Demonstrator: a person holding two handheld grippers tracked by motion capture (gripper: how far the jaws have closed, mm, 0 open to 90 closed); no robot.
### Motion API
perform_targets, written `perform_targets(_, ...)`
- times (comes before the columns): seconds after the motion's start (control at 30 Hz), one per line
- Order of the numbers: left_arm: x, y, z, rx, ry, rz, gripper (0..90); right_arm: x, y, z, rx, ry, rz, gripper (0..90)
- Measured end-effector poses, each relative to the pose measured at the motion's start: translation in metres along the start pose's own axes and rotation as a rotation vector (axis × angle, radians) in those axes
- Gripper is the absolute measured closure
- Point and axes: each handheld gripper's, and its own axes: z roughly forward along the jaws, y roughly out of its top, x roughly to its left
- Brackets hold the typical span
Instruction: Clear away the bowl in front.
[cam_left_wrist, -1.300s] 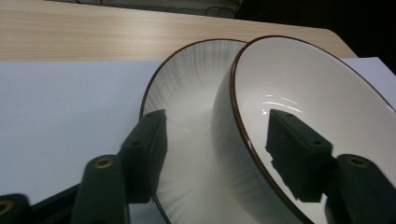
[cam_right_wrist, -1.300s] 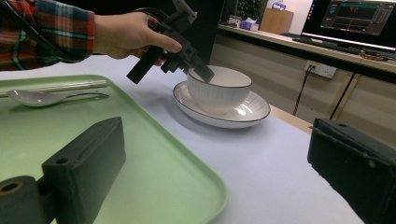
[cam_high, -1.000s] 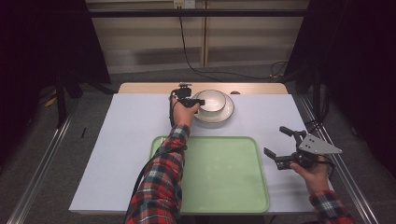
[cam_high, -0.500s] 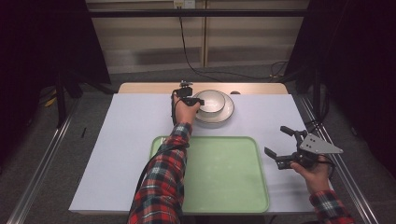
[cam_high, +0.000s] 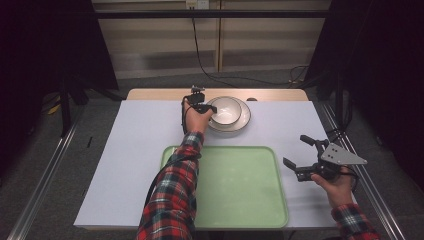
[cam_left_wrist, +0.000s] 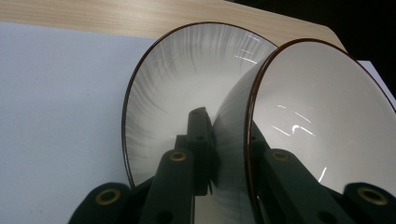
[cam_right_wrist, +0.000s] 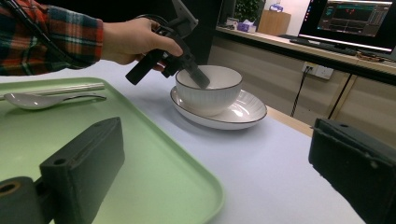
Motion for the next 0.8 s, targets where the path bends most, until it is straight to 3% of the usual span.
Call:
perform_targets(0.17,-0.006,0.003,-0.014,0.022,-0.016,0.055,79.8,0.0,0.0,0.0,-0.001,-0.006,0.003,2.9)
perform_targets(0.4,-0.014,0.009,-0.036,0.016,-0.054,0.078,79.8,-0.001,0.0,-0.001,0.0,0.0,0.001,2.9)
perform_targets(0.67,-0.011,-0.004,-0.064,0.063,-0.095,0.125,79.8,0.0,0.0,0.0,0.002,-0.005,0.0,3.0)
perform_targets(0.77,-0.01,-0.011,-0.072,0.061,-0.114,0.112,79.9,0.0,0.0,0.0,0.002,-0.007,0.0,3.0)
perform_targets(0.8,-0.008,-0.012,-0.076,0.072,-0.126,0.124,79.9,0.0,0.0,0.0,0.002,-0.009,0.0,3.1)
